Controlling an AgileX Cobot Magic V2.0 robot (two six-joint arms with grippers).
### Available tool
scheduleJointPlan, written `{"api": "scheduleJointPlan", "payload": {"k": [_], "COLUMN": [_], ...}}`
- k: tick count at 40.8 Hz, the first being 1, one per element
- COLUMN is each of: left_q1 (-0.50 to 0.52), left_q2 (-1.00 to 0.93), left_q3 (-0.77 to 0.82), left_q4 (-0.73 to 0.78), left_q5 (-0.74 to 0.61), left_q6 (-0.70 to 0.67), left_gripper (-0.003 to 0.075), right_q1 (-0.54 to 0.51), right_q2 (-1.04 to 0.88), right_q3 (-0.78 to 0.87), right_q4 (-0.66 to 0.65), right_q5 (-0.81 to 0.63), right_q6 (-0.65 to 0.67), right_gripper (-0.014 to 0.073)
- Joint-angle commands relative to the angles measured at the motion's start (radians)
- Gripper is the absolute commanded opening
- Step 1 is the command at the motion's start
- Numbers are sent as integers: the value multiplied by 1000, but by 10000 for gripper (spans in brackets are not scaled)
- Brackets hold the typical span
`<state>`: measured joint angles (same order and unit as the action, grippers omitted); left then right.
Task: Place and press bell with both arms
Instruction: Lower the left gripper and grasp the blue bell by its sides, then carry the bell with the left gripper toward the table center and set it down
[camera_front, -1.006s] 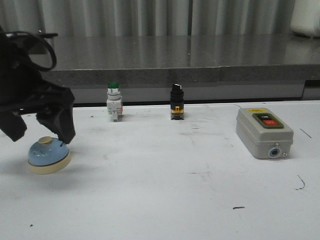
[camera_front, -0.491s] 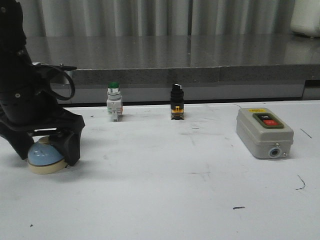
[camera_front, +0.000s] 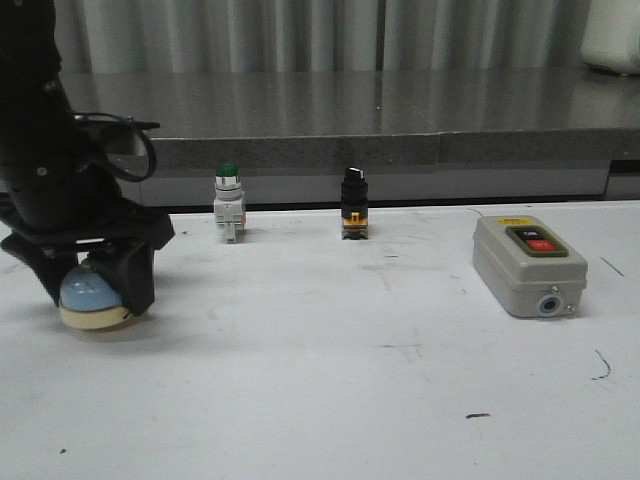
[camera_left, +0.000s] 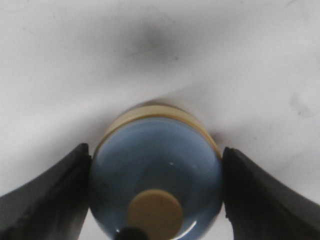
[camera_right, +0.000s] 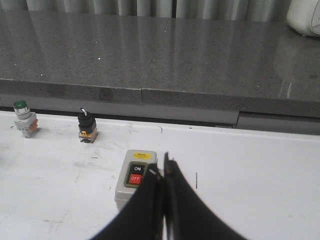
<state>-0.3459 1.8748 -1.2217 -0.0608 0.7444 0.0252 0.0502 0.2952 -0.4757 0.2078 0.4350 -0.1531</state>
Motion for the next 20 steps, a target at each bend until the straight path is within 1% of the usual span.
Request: {"api": "scheduleJointPlan", "payload": {"k": [1, 5, 12, 20], "left_q1": [-46, -97, -186, -256], "left_q2": [-40, -14, 68, 164], "left_q3": [-86, -164, -292, -395], "left_q4": [-8, -8, -8, -8], "left_q5": [39, 74, 76, 82], "left_q6": [-3, -3, -3, -3], "left_gripper": [243, 243, 243, 244], "right_q1": [-6, -6, -6, -6], "right_q2": [17, 17, 17, 17], "right_q3": [-36, -36, -36, -36], "right_q4": [5, 5, 5, 5], "right_q5": [-78, -78, -78, -78], "right_q6": [-6, -6, -6, -6], "right_gripper": [-59, -59, -59, -59]}}
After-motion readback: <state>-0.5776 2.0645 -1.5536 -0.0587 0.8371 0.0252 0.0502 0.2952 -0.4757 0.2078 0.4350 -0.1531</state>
